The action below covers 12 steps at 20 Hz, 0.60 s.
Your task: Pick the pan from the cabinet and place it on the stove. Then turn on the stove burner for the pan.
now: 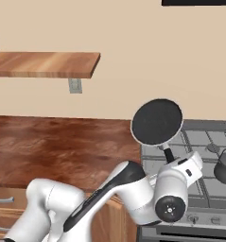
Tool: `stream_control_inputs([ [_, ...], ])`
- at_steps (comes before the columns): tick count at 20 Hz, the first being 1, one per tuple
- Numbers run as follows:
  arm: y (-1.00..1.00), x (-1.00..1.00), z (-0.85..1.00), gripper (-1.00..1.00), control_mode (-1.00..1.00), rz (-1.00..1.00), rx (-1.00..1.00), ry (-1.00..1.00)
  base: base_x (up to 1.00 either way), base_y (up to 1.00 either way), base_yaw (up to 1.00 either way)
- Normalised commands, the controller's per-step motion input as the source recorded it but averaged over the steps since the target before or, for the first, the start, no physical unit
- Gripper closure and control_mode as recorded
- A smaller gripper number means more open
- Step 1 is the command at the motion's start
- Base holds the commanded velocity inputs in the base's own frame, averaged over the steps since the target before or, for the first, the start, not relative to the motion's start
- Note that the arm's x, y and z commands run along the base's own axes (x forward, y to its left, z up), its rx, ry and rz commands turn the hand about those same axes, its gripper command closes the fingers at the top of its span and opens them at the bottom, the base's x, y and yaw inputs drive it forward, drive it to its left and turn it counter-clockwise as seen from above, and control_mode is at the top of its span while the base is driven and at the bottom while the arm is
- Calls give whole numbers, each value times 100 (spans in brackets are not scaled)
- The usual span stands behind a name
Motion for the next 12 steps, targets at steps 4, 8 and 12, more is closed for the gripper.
stream_control_inputs([
  [4,-54,0,-54,100,-100,-8,0,8,0,0,0],
  [8,-34,0,-56,100,-100,-4,0,11,0,0,0],
  [12,-19,0,-55,100,-100,0,0,14,0,0,0],
])
